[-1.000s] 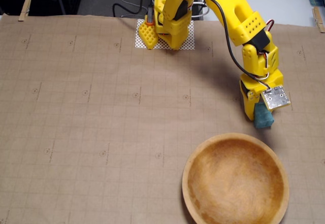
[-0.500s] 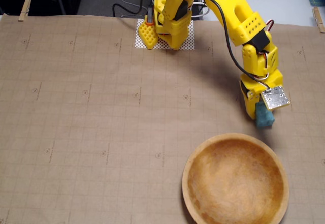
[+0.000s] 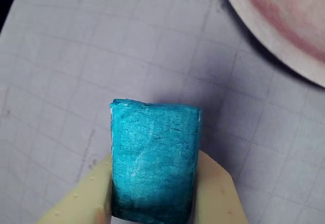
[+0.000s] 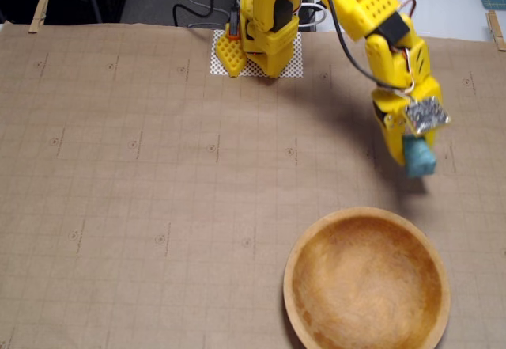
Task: Grasp a blue block and put it in the bowl.
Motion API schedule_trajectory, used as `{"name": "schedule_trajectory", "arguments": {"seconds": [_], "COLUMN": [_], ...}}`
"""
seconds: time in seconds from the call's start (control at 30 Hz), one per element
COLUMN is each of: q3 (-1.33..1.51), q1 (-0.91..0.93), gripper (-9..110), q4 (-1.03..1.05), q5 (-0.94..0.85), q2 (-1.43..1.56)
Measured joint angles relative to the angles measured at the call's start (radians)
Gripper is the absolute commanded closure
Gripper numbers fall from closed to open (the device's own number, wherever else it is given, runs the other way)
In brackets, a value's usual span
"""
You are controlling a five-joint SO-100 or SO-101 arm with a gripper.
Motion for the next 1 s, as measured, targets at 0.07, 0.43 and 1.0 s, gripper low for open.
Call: {"name": "schedule_trajectory", "arguments": {"seconds": [0.07,0.43,1.0], "q3": [0.014,0.035,-0.003], "q1": [0.0,0.14,0.39], "gripper": [104,104,104], "q4": [0.0,0.0,0.0], "q5": [-0.044,-0.196,-0.218], "q2": [0.089,0.339,0.344]}}
